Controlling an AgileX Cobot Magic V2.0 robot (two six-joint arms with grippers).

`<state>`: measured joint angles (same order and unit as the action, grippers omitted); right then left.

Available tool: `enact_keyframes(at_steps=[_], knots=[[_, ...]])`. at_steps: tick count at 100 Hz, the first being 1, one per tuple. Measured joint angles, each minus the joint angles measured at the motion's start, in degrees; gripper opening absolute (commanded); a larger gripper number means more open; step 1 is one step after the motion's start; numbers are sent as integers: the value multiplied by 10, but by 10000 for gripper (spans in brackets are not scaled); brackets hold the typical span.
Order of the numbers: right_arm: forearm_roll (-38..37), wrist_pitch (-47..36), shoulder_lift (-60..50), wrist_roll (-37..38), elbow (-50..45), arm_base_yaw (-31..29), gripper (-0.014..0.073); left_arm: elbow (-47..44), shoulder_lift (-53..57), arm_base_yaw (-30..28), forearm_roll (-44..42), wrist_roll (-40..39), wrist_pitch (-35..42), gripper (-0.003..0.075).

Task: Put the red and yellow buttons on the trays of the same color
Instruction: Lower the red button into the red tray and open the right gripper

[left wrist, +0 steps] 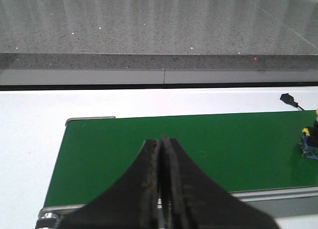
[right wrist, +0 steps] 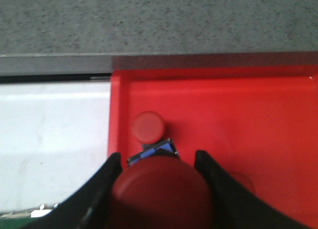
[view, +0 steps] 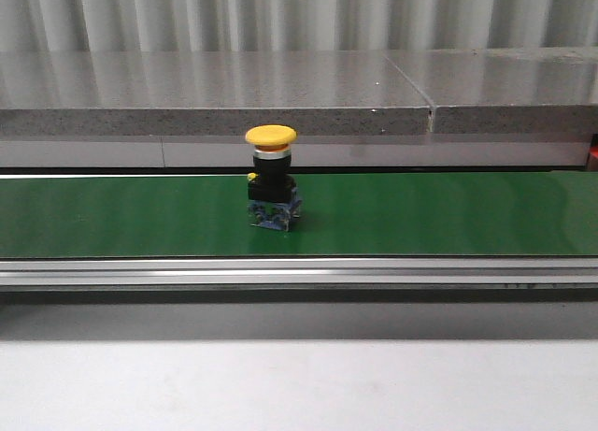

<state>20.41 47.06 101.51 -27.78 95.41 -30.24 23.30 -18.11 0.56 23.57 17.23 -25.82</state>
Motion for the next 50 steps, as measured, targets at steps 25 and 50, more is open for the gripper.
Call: enact_keyframes(at_steps=[25,50], knots=[[-27,9,124,0,97,-12,180,0,0,0,0,0,0,-20],[-29,17,192,0,140,-12,180,0,0,0,0,0,0,-20]])
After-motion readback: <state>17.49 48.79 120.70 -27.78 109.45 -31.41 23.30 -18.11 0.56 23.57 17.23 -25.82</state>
